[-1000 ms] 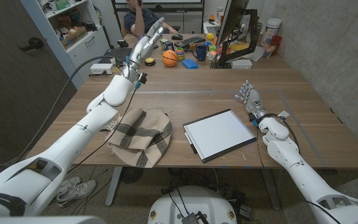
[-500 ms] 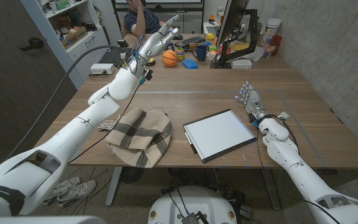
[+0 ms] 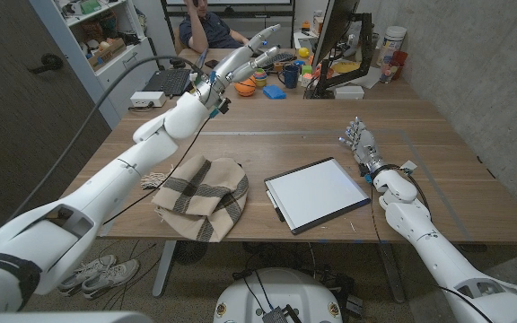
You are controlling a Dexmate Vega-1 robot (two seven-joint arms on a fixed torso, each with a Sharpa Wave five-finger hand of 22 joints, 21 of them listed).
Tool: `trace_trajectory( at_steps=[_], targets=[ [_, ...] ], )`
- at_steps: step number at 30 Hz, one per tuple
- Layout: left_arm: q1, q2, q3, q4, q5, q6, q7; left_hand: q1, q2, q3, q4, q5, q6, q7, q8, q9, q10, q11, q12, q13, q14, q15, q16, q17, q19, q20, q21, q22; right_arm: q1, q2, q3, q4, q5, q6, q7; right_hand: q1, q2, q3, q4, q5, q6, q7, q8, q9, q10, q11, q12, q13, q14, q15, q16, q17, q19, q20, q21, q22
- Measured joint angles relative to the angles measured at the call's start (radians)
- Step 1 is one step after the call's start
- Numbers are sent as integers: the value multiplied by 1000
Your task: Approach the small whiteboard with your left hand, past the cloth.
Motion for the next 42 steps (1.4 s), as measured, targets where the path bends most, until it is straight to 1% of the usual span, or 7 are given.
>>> trace_trajectory(
  at_steps=[10,19,20,26,28,31,42],
  targets=[
    [-61,-21,54,37,32,-58,-71,-1,-7,-8,1,4,-16,5,0,0,-12,2,0,0,-18,2,0,0,-12,12,0,0,-1,0,1,-4,-2,0,0,0,0,0,0,0,0,0,0,0,0,0,0,0,0,0,-4,0,0,0,-4,0],
    [-81,-29,74,47,46,-90,-141,1,-9,-17,0,4,-32,0,0,0,-24,0,0,0,-26,0,0,0,-22,22,-4,0,-8,1,1,-14,-2,0,0,0,0,0,0,0,0,0,0,0,0,0,0,0,0,0,-4,0,0,0,-8,0],
    [-96,-33,92,53,46,-93,-151,4,-12,-17,0,4,-32,0,0,0,-24,0,0,0,-26,0,0,0,-22,22,-4,0,-8,1,1,-16,-3,0,-3,0,0,0,0,0,0,0,0,0,0,0,0,0,0,0,-4,0,0,0,-8,0],
    [-108,-35,109,54,47,-106,-208,-1,-17,-22,0,4,-41,2,0,2,-24,0,0,0,-31,5,0,0,-25,26,-4,0,-10,-1,1,-22,-6,0,-5,0,0,0,0,0,0,0,0,0,0,0,0,0,0,0,-7,0,0,0,-8,0],
    [-111,-35,115,54,47,-107,-223,-1,-25,-27,-2,4,-43,3,0,2,-24,1,0,0,-31,5,0,0,-19,41,-4,0,-10,-2,1,-24,-7,0,-6,0,0,-4,-4,0,0,0,0,0,0,0,0,0,0,0,-7,0,0,0,-8,0],
    [-114,-35,121,51,47,-109,-244,-1,-25,-28,-3,4,-46,-1,0,2,-24,1,0,0,-31,5,0,0,-13,48,-4,0,-10,-3,1,-26,-8,2,-7,0,0,-4,-4,0,0,0,0,0,0,0,0,0,0,0,-7,0,0,0,-8,0],
    [-125,-41,148,54,40,-121,-315,-1,-33,-36,-3,4,-51,5,0,2,-29,-4,0,0,-44,3,0,0,-16,44,-4,0,-6,-3,4,-28,-12,16,-15,0,0,-4,-4,0,0,0,0,0,0,0,0,0,0,0,-11,0,0,0,-15,0]
  ],
)
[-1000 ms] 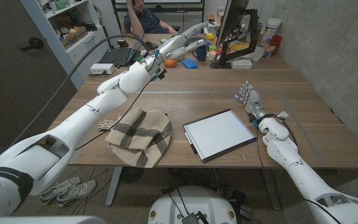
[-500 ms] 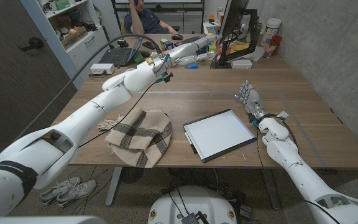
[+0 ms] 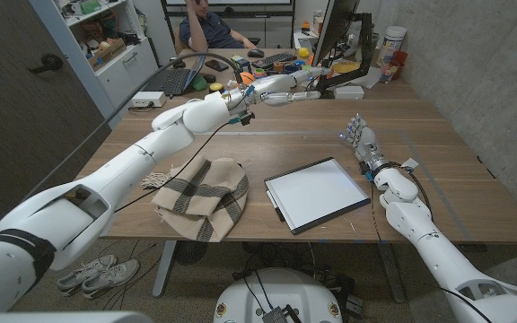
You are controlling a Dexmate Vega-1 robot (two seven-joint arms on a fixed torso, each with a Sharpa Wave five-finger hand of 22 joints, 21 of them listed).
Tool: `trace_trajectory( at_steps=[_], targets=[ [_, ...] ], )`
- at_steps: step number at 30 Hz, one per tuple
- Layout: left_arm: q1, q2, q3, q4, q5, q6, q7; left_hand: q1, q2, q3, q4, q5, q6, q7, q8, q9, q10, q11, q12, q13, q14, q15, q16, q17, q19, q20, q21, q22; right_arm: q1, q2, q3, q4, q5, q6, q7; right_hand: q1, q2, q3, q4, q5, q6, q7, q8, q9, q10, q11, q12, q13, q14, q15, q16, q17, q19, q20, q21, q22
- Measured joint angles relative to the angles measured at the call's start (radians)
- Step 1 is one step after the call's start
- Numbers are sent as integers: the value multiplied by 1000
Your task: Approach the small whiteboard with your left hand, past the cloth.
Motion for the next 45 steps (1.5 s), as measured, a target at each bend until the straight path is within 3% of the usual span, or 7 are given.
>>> trace_trajectory(
  at_steps=[25,43,45],
  targets=[
    [-41,-24,73,22,43,20,-149,13,-21,-18,-13,8,-29,-4,0,0,-26,-4,0,0,-29,-3,-8,0,-11,11,-4,-3,15,2,0,15,3,23,2,0,0,-4,4,0,0,0,0,0,0,0,0,0,0,0,-4,0,-4,4,-8,0],
    [-72,-49,135,63,86,26,-235,19,-26,-22,-17,8,-28,-4,0,0,-36,-4,0,0,-36,4,-8,0,-23,-2,-4,-2,18,3,-2,24,8,26,6,0,0,-8,0,0,0,0,0,0,0,0,0,0,0,0,-4,0,-4,4,-8,0],
    [-75,-52,142,66,90,26,-245,19,-26,-26,-21,8,-29,-3,0,0,-36,-4,0,0,-36,4,-8,0,-24,8,-4,-2,18,3,-2,24,8,26,6,0,0,-8,0,0,0,0,0,0,0,0,0,0,0,0,-8,0,-4,4,-14,0]
  ],
)
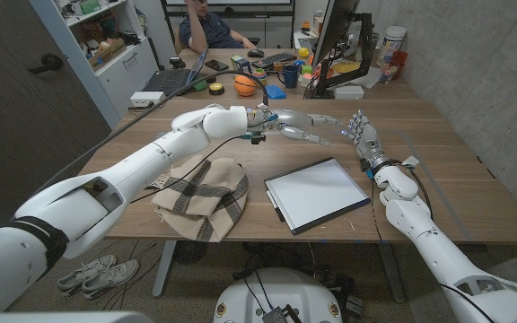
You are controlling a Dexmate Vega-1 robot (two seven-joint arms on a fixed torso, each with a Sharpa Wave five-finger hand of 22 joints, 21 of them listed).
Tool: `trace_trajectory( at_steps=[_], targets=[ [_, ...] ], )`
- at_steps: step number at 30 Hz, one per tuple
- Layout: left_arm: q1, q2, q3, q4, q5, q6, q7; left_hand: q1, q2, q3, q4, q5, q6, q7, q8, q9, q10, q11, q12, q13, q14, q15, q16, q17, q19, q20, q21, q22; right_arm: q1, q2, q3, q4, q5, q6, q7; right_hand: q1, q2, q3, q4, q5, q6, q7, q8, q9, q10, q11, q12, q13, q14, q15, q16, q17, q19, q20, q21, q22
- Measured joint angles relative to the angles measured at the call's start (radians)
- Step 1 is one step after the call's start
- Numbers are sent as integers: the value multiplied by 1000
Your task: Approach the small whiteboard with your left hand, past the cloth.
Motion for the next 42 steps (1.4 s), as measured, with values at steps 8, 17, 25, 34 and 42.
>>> trace_trajectory(
  at_steps=[8,17,25,34,42],
  targets=[
    [-16,-9,25,16,5,5,-49,4,-4,-8,0,2,0,0,5,4,-3,-8,0,0,0,0,6,0,44,80,5,0,0,1,0,3,2,2,0,0,0,0,0,0,0,0,0,0,0,0,0,0,0,0,0,0,0,0,0,0],
    [-35,-17,51,27,-5,29,-124,12,-12,-26,-1,7,0,0,16,5,-1,-20,0,0,7,32,13,0,51,94,5,0,0,2,1,8,5,3,2,0,0,-4,4,0,4,-4,0,0,0,0,0,0,0,0,0,0,4,4,-4,0],
    [-48,-20,69,22,3,52,-166,17,-17,-38,-6,7,4,-4,16,5,-7,-25,0,0,3,52,13,0,55,98,5,-5,0,3,1,10,7,5,5,0,0,-4,4,0,4,-4,0,0,4,-4,0,0,-4,4,0,0,4,4,-4,0],
    [-63,-26,90,11,23,70,-204,30,-30,-58,-17,7,4,-3,16,5,-7,-25,0,0,-14,79,8,0,49,102,0,-9,-2,3,3,10,8,8,5,0,0,-4,4,0,4,-4,0,0,4,-4,0,0,0,12,0,0,-3,11,-4,0],
    [-74,-33,110,2,53,84,-239,38,-38,-62,-21,7,0,0,16,5,-7,-25,0,0,-14,79,8,0,40,104,-7,-9,-6,3,5,10,10,9,5,0,0,-4,4,0,4,-4,0,0,4,-4,0,0,0,11,0,0,-3,11,-11,0]
  ],
)
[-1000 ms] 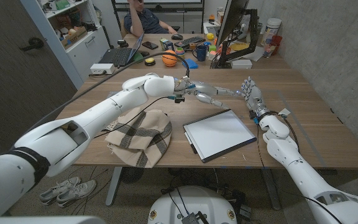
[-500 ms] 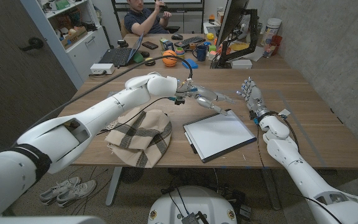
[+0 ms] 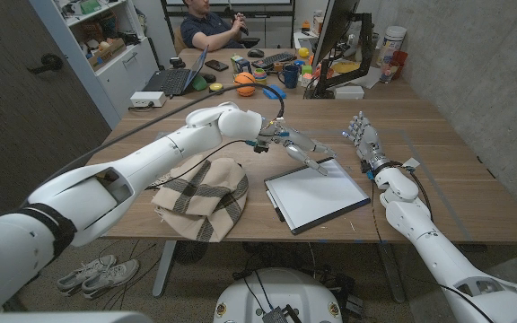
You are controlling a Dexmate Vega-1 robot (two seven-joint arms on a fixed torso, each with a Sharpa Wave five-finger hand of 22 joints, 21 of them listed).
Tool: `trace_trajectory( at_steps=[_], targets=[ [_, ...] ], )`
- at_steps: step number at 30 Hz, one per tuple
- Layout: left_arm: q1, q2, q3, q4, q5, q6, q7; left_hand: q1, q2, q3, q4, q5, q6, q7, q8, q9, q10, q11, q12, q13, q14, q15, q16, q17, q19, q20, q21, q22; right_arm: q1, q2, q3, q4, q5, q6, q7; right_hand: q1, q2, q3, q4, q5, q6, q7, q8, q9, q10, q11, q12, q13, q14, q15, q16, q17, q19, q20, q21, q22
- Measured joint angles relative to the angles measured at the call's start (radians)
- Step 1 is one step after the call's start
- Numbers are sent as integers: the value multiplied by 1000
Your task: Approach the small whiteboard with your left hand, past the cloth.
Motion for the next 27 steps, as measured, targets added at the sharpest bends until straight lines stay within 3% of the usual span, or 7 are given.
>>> trace_trajectory(
  at_steps=[27],
  targets=[
    [1,6,21,-43,50,30,-42,47,11,-4,-29,12,0,0,0,0,0,0,5,5,0,-8,6,0,3,-6,0,0,-6,-1,1,-11,1,-1,-6,0,0,-7,-1,0,0,0,0,0,0,0,0,0,0,0,-4,0,0,0,-8,0]
  ],
)
